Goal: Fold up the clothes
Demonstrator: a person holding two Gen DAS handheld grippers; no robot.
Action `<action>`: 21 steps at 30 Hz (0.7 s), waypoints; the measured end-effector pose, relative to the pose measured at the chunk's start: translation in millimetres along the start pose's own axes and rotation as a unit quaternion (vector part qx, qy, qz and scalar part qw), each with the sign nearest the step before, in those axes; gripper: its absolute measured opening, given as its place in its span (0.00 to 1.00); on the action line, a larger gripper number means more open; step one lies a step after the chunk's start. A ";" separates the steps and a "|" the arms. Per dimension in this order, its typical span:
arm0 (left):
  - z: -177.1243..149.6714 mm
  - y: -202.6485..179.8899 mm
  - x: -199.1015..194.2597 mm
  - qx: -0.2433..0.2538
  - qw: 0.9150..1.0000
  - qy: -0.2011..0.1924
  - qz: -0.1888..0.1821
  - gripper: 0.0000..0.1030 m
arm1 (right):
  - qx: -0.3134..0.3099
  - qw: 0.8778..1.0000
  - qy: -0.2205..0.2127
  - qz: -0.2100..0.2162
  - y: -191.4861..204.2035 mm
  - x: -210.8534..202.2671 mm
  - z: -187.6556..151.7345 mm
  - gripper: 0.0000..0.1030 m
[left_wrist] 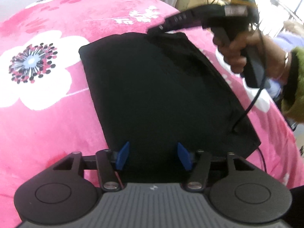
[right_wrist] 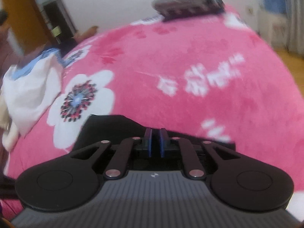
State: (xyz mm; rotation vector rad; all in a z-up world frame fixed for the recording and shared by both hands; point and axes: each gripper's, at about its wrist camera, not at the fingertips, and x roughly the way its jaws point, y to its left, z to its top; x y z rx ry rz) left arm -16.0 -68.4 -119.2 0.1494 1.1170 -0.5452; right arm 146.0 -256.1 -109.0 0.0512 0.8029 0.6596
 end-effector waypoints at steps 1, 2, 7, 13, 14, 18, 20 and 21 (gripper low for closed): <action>1.6 -2.1 2.1 0.000 1.000 0.004 0.003 0.61 | -0.018 1.000 -0.001 0.011 8.7 -1.7 1.4 0.09; 3.2 -2.8 3.4 -0.002 1.000 0.008 0.005 0.62 | -0.032 0.999 0.003 0.025 17.0 0.5 2.6 0.09; 10.3 -9.7 7.6 -0.005 0.999 0.027 0.023 0.68 | -0.061 0.998 0.028 -0.020 28.9 30.9 2.4 0.08; 11.4 -6.4 5.8 -0.008 0.998 0.049 0.043 0.73 | -0.067 0.997 -0.002 -0.048 36.6 12.3 9.9 0.10; 11.9 -7.4 6.4 -0.007 0.998 0.050 0.046 0.73 | -0.067 0.997 -0.001 -0.046 38.1 8.9 9.1 0.10; 13.1 -11.3 8.5 -0.001 0.997 0.054 0.056 0.75 | -0.055 0.998 -0.002 -0.022 41.5 -7.5 3.3 0.10; 13.4 -12.3 9.0 0.000 0.997 0.056 0.059 0.76 | -0.039 0.999 0.003 -0.005 41.3 -18.0 -2.1 0.10; 13.5 -12.4 9.1 -0.001 0.997 0.057 0.060 0.76 | -0.035 0.999 0.008 0.002 41.0 -21.8 -4.2 0.10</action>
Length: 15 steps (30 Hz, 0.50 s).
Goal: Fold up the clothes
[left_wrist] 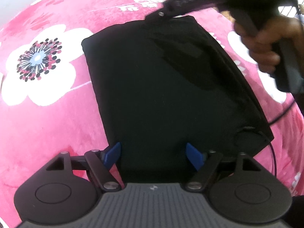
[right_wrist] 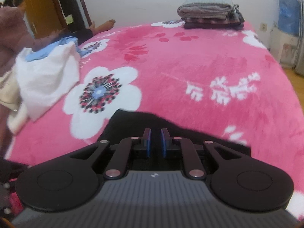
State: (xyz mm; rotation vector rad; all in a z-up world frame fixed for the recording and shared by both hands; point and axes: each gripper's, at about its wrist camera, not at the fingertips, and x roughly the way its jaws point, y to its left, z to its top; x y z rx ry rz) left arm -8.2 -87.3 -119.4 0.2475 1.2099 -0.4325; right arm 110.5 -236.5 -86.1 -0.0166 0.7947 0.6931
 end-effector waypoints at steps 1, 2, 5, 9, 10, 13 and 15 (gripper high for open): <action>0.1 -0.3 0.0 -0.001 1.000 0.001 0.002 0.76 | 0.005 1.000 0.004 0.008 -0.3 -4.0 -2.5 0.10; 0.2 -0.7 -0.1 -0.002 1.000 0.002 0.003 0.76 | 0.011 1.000 0.008 0.016 -0.9 -8.8 -6.0 0.10; -0.9 -2.4 -1.5 -0.002 1.000 0.004 0.009 0.77 | 0.036 0.998 0.019 0.047 -5.5 -22.0 -17.8 0.10; -2.1 -5.0 -1.9 0.000 1.000 0.006 0.022 0.79 | 0.062 0.994 0.032 0.079 -12.4 -38.7 -38.1 0.11; -1.9 -5.3 -1.2 0.000 1.000 0.007 0.026 0.82 | 0.066 0.994 0.035 0.085 -15.1 -42.5 -43.3 0.10; -1.7 -5.7 0.7 0.000 0.999 0.011 0.034 0.83 | 0.090 0.991 0.046 0.086 -27.0 -52.1 -60.0 0.10; -2.2 -5.8 0.7 -0.001 0.999 0.013 0.036 0.83 | 0.105 0.991 0.055 0.064 -36.5 -55.8 -69.0 0.11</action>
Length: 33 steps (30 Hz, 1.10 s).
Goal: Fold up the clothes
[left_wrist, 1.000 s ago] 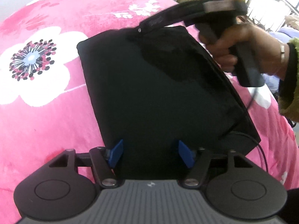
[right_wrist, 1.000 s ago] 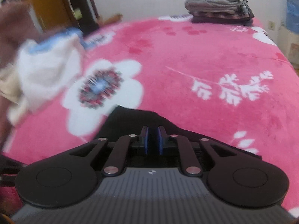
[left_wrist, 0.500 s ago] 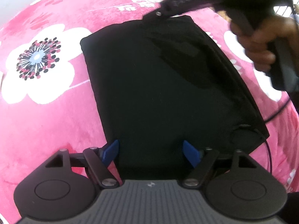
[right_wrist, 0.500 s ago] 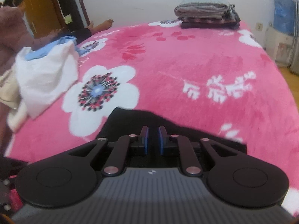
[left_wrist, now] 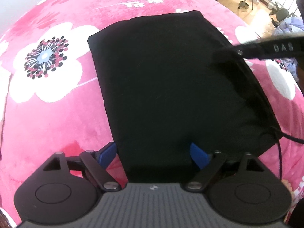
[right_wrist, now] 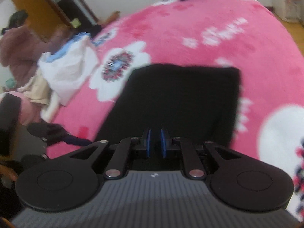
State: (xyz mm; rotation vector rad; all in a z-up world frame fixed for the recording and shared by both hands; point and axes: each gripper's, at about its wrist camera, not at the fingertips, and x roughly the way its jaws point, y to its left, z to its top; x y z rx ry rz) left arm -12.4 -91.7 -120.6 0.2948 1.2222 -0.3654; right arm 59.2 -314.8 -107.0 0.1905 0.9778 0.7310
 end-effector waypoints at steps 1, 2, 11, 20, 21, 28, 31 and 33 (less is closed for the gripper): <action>-0.1 -0.4 0.0 0.001 1.000 0.000 0.002 0.83 | 0.010 1.000 0.001 -0.012 -5.5 -2.2 -3.5 0.10; -0.2 -0.9 0.0 0.002 1.000 0.000 0.004 0.83 | 0.018 1.000 -0.002 -0.021 -10.2 -4.9 -6.5 0.10; 0.9 -3.9 1.4 0.008 1.000 0.002 0.016 0.84 | 0.098 0.991 -0.067 -0.059 -43.3 -32.0 -8.3 0.19; -0.2 0.5 -0.4 -0.006 1.000 0.001 0.001 0.85 | 0.193 0.980 -0.040 -0.020 -75.6 -8.8 -4.0 0.52; -0.6 5.4 -1.5 -0.012 1.000 -0.008 -0.011 0.85 | 0.198 0.979 -0.041 -0.013 -77.9 -5.6 -1.4 0.55; 3.1 61.9 -12.3 -0.068 0.991 -0.111 -0.012 0.85 | 0.191 0.981 -0.043 -0.002 -79.1 -4.5 10.3 0.57; 16.4 88.2 1.6 -0.095 0.987 -0.120 -0.038 0.82 | 0.199 0.979 -0.043 0.012 -85.5 -2.9 4.6 0.57; 28.2 105.3 14.7 -0.115 0.984 -0.118 -0.064 0.69 | 0.208 0.977 -0.044 0.026 -91.8 4.0 9.7 0.57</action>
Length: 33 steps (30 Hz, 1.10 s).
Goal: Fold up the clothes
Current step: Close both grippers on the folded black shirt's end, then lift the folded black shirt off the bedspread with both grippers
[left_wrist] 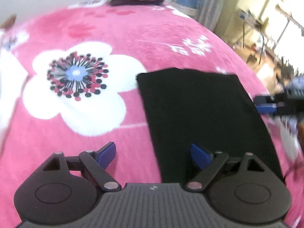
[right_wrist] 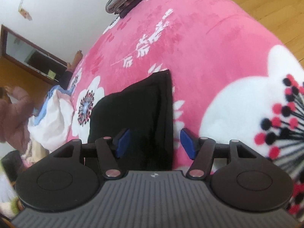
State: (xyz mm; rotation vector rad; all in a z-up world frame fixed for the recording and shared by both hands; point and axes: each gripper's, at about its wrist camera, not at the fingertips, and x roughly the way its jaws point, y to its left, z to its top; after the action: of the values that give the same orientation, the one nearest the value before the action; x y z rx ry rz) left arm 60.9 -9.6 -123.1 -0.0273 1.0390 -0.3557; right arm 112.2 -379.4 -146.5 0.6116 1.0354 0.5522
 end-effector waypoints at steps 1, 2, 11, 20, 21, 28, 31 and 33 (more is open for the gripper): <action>6.2 8.0 7.0 -0.012 1.000 0.001 -0.012 0.62 | -0.001 1.000 0.000 0.007 0.2 4.9 5.0 0.57; 10.1 11.4 14.2 -0.015 1.000 0.002 -0.018 0.60 | -0.003 1.000 0.000 0.014 0.4 10.5 10.2 0.57; 34.9 21.2 43.6 0.024 0.997 -0.036 -0.071 0.49 | -0.019 0.998 0.025 0.062 -7.5 31.3 30.4 0.54; 40.8 40.3 50.1 -0.022 0.992 -0.041 -0.117 0.39 | -0.052 0.995 0.041 0.081 -5.9 44.2 44.3 0.41; 37.1 43.1 48.4 -0.023 0.991 -0.039 -0.123 0.39 | -0.050 0.994 0.042 0.084 -9.2 40.8 41.7 0.38; 50.5 27.0 61.8 0.011 0.991 -0.051 -0.125 0.57 | -0.048 0.993 0.048 0.100 -13.1 56.7 49.6 0.25; 47.7 28.9 61.7 0.007 0.990 -0.055 -0.129 0.55 | -0.051 0.992 0.049 0.104 -10.6 58.6 50.3 0.25; 47.0 29.1 61.9 0.006 0.990 -0.057 -0.128 0.53 | -0.049 0.992 0.048 0.106 -12.9 54.9 46.4 0.23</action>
State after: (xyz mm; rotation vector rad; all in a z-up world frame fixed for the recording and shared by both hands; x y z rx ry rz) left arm 136.9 -7.7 -156.4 -0.1706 0.9219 -0.5875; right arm 178.2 -360.7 -171.7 0.6162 1.0340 0.8206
